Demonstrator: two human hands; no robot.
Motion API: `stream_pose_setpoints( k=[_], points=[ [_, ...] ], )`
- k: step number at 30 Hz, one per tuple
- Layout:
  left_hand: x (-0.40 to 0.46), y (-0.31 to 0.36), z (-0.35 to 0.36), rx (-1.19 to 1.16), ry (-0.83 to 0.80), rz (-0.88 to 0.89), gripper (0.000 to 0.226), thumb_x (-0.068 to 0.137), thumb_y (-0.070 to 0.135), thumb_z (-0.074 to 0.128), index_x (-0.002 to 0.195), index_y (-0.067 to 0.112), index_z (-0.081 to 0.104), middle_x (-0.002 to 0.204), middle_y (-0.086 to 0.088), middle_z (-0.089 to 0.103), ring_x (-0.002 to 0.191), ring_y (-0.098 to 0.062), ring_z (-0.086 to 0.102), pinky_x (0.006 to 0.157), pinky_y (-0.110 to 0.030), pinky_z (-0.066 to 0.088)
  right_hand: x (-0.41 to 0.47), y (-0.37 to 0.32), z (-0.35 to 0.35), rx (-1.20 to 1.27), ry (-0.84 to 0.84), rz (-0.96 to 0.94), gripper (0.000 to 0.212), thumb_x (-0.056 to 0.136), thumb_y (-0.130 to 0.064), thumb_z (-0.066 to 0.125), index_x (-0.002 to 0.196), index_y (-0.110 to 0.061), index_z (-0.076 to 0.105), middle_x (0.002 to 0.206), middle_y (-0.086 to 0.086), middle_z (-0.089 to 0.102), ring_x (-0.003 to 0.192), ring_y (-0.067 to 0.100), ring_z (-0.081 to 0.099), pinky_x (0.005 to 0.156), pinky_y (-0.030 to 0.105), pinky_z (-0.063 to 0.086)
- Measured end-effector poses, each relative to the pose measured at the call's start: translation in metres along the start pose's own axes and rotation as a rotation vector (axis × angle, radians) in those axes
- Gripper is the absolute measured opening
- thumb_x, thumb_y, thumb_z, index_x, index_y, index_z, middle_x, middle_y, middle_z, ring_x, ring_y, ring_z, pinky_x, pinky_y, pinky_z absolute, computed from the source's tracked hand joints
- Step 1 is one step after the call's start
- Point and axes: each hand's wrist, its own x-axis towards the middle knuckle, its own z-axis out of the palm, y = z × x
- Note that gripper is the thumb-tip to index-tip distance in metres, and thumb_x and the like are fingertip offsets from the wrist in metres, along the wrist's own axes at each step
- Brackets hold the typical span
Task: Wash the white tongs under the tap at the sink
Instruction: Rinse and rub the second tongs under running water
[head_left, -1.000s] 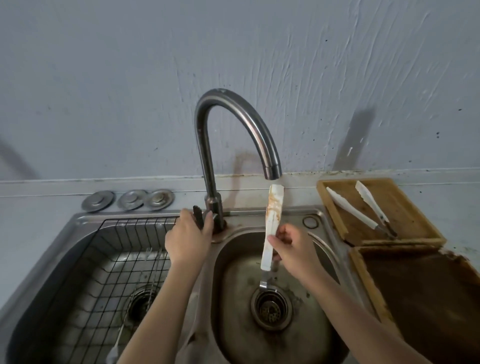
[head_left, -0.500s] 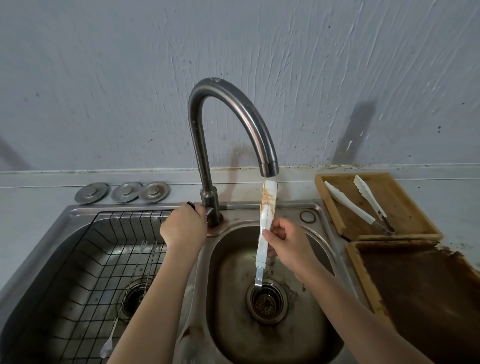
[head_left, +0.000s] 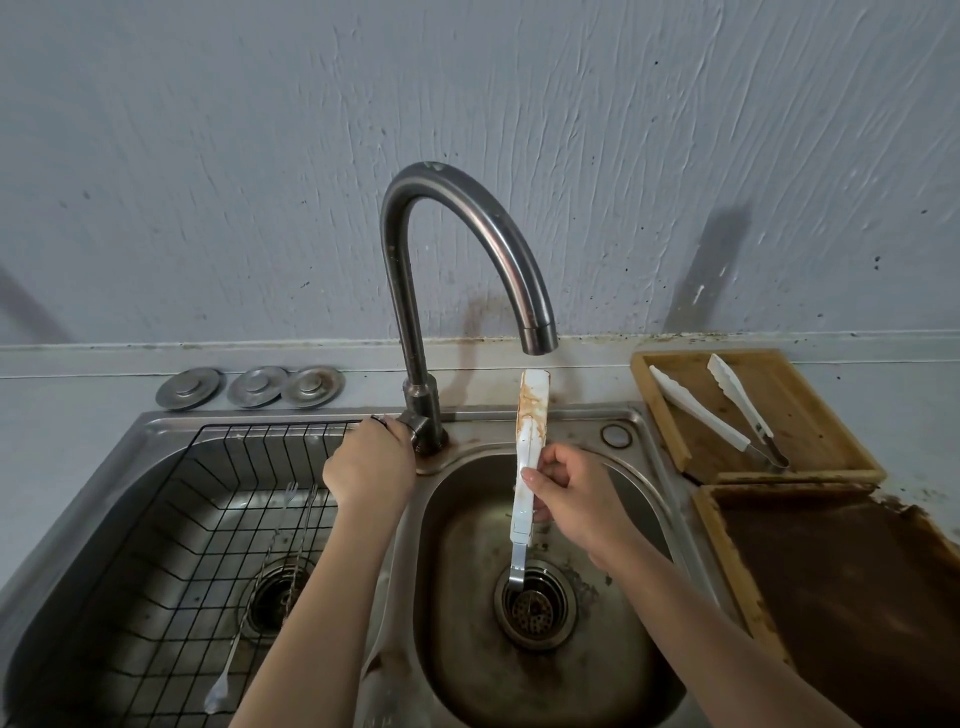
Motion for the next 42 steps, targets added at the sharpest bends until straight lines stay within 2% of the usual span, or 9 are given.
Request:
stream_pose_setpoints(
  k=[13, 20, 28, 30, 33, 35, 38, 40, 42],
  points=[
    [-0.002, -0.004, 0.005, -0.010, -0.013, -0.010, 0.049, 0.098, 0.031, 0.022, 0.098, 0.001, 0.060, 0.097, -0.019, 0.067, 0.088, -0.036, 0.065, 0.069, -0.036, 0.046, -0.002, -0.001, 0.001, -0.007, -0.013, -0.019, 0.017, 0.089, -0.015, 0.058, 0.104, -0.006, 0.057, 0.104, 0.010, 0.071, 0.077, 0.011, 0.070, 0.056, 0.018, 0.055],
    [-0.003, -0.006, 0.007, -0.040, -0.008, -0.023, 0.049, 0.098, 0.032, 0.022, 0.100, 0.001, 0.058, 0.099, -0.019, 0.067, 0.091, -0.036, 0.064, 0.078, -0.040, 0.050, -0.002, -0.001, 0.002, -0.011, -0.016, -0.013, 0.017, 0.089, -0.015, 0.058, 0.103, -0.005, 0.057, 0.106, 0.012, 0.070, 0.079, 0.014, 0.070, 0.055, 0.019, 0.056],
    [-0.008, -0.006, 0.007, -0.133, -0.057, -0.048, 0.046, 0.098, 0.034, 0.024, 0.103, 0.001, 0.056, 0.104, -0.020, 0.064, 0.096, -0.039, 0.061, 0.075, -0.038, 0.042, -0.003, -0.002, 0.000, 0.011, -0.013, -0.013, 0.016, 0.089, -0.015, 0.058, 0.102, -0.005, 0.058, 0.099, 0.010, 0.071, 0.076, 0.014, 0.071, 0.058, 0.022, 0.057],
    [-0.017, -0.010, 0.014, -0.252, -0.124, 0.011, 0.042, 0.098, 0.033, 0.029, 0.096, 0.003, 0.058, 0.096, -0.020, 0.065, 0.089, -0.037, 0.062, 0.075, -0.039, 0.046, -0.003, -0.002, 0.001, 0.051, -0.017, 0.013, 0.016, 0.089, -0.014, 0.058, 0.102, -0.004, 0.058, 0.096, 0.009, 0.072, 0.074, 0.015, 0.071, 0.059, 0.025, 0.058],
    [-0.047, -0.009, 0.024, -0.592, -0.455, 0.081, 0.037, 0.099, 0.028, 0.035, 0.075, 0.011, 0.057, 0.071, -0.007, 0.063, 0.063, -0.018, 0.059, 0.062, -0.027, 0.048, -0.002, -0.005, 0.005, 0.151, -0.031, 0.076, 0.015, 0.090, -0.012, 0.057, 0.102, -0.003, 0.058, 0.089, 0.010, 0.072, 0.070, 0.016, 0.071, 0.055, 0.022, 0.057],
    [-0.068, -0.005, 0.025, -0.804, -0.622, 0.096, 0.037, 0.099, 0.024, 0.039, 0.072, 0.010, 0.061, 0.063, -0.001, 0.060, 0.053, -0.008, 0.053, 0.056, -0.019, 0.043, 0.000, -0.005, 0.008, 0.264, -0.011, 0.126, 0.015, 0.090, -0.010, 0.056, 0.102, -0.002, 0.058, 0.090, 0.012, 0.071, 0.070, 0.017, 0.070, 0.053, 0.021, 0.056],
    [-0.076, 0.000, 0.029, -0.878, -0.617, 0.187, 0.030, 0.096, 0.021, 0.047, 0.081, 0.004, 0.067, 0.057, 0.003, 0.054, 0.047, 0.000, 0.046, 0.053, -0.019, 0.038, 0.006, -0.002, 0.011, 0.399, 0.083, 0.186, 0.013, 0.091, -0.009, 0.056, 0.101, -0.002, 0.057, 0.095, 0.016, 0.069, 0.076, 0.021, 0.071, 0.057, 0.025, 0.058],
    [-0.070, 0.003, 0.028, -0.848, -0.619, 0.252, 0.016, 0.092, 0.016, 0.054, 0.085, 0.016, 0.068, 0.058, 0.004, 0.055, 0.045, 0.002, 0.045, 0.050, -0.016, 0.037, 0.010, 0.000, 0.012, 0.464, 0.134, 0.198, 0.010, 0.090, -0.007, 0.057, 0.099, -0.001, 0.056, 0.097, 0.019, 0.068, 0.078, 0.023, 0.071, 0.057, 0.026, 0.059],
    [-0.066, 0.010, 0.024, -0.797, -0.650, 0.301, 0.016, 0.088, 0.009, 0.060, 0.089, 0.023, 0.066, 0.064, 0.002, 0.060, 0.051, -0.002, 0.050, 0.053, -0.016, 0.041, 0.014, 0.000, 0.012, 0.442, 0.155, 0.180, 0.013, 0.089, -0.005, 0.058, 0.100, 0.000, 0.056, 0.099, 0.018, 0.067, 0.082, 0.024, 0.070, 0.062, 0.028, 0.060]
  ],
)
